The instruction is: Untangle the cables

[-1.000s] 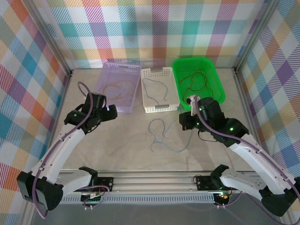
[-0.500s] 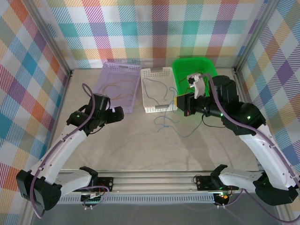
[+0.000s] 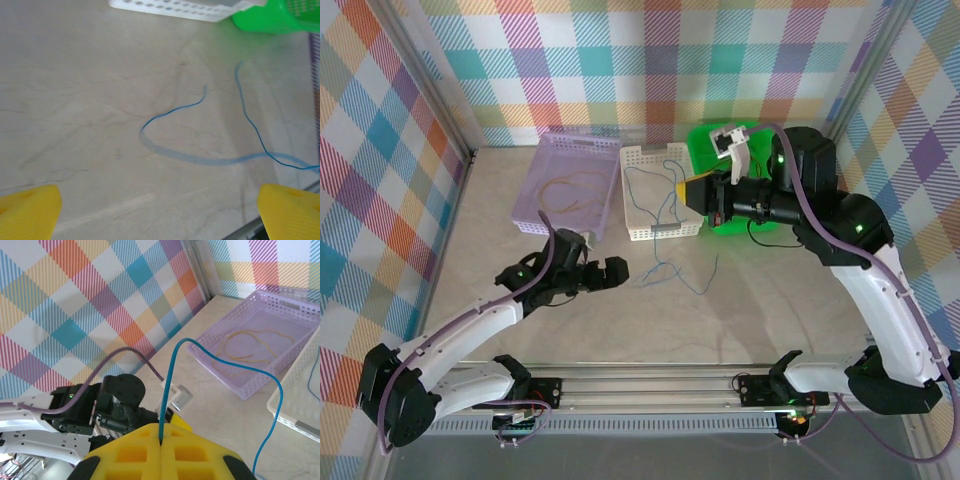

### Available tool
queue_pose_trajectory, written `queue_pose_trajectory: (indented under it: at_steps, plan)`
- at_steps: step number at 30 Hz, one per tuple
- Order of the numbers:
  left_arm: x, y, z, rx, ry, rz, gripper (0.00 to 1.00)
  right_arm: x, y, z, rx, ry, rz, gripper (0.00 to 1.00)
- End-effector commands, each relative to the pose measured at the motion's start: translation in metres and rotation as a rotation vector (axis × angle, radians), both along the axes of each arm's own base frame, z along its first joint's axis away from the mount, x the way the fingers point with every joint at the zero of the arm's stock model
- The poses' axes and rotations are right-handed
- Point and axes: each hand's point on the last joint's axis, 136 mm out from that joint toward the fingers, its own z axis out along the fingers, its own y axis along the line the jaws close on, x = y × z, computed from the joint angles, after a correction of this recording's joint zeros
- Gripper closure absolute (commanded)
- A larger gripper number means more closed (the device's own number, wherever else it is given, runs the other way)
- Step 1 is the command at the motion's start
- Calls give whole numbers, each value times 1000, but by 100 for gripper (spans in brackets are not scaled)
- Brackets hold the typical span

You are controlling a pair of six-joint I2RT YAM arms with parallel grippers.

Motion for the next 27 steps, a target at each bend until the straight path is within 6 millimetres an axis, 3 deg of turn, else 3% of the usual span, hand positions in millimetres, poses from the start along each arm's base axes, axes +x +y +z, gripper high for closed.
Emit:
queue_pose_trajectory:
  at_steps: [1, 6, 11, 19, 27]
  plan:
    - [-1, -30, 23, -156, -90, -73, 0, -12, 4, 21, 53, -23, 61, 100]
    - [-10, -51, 8, -175, -68, -144, 0, -17, 9, 38, 95, -24, 103, 100]
    - [-19, -72, 0, -199, -39, -220, 0, -17, 12, 42, 101, -33, 116, 100]
    - [-33, -75, 13, -254, -110, -304, 0, -10, 10, 37, 67, -52, 88, 100]
    - [-55, -84, 2, -230, -137, -425, 0, -11, 17, 44, 91, -34, 119, 100]
